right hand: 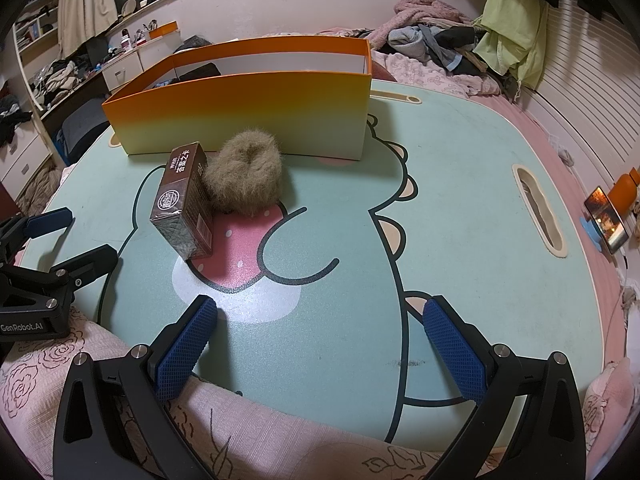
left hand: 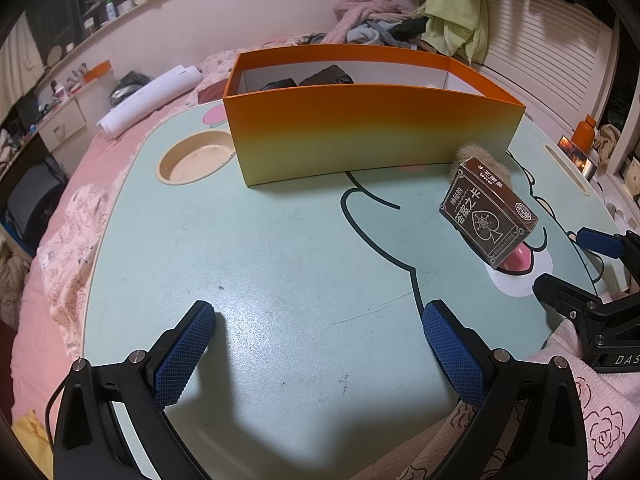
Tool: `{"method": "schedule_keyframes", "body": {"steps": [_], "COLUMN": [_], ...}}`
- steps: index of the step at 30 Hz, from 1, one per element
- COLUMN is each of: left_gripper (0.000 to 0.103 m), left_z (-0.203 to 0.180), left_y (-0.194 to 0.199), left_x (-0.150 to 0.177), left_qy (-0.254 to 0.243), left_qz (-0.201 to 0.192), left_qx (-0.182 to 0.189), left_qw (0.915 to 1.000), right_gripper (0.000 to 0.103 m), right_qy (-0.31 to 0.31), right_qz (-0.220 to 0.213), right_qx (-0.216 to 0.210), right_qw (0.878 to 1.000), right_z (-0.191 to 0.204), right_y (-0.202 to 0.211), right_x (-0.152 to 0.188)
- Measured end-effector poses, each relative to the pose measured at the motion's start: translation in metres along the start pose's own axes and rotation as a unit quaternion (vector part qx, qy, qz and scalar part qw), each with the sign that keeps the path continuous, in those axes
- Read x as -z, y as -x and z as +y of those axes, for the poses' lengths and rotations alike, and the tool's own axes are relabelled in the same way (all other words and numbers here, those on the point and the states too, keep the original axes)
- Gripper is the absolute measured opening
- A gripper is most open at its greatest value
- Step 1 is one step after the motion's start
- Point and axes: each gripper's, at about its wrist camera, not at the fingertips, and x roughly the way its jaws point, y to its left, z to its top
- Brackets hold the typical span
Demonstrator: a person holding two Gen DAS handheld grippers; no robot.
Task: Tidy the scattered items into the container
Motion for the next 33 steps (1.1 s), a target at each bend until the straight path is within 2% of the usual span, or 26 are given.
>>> {"method": "schedule_keyframes", "body": {"steps": [12,18,25,29,33], "left_gripper": [0.103,0.103,0.103,0.103,0.103], "left_z": [0.000,0.000,-0.001,-0.001,-0.001], "left_y": [0.000,0.000,0.001,0.001,0.001], "left_x": [0.001,0.001,0.001,0.002,0.002], "left_qy": [0.000,0.000,0.001,0.001,0.001], "left_qz": [0.000,0.000,-0.001,-0.001,-0.001], "left_qx": [0.000,0.000,0.000,0.000,0.000], "left_qw": [1.0000,1.0000,1.0000,1.0000,1.0000], "right_gripper": [0.102,0.090,0.074,0.073,0.067], "right_qy": [0.000,0.000,-0.025,-0.015,0.003], "right_qz": [-0.001,-0.030,-0.045,-0.059,-0.075], "right_qx": [-0.001,-0.018,-0.055,-0.066,-0.100], "right_qw": [1.000,0.999,0.997,0.996,0.992], "right_z": [-0.001,-0.003,-0.001,0.012,0.026], "right_y": [0.000,0.012,0.011,0.016,0.028], "right_x": [-0.001,-0.011,-0.040,-0.046,-0.047]}}
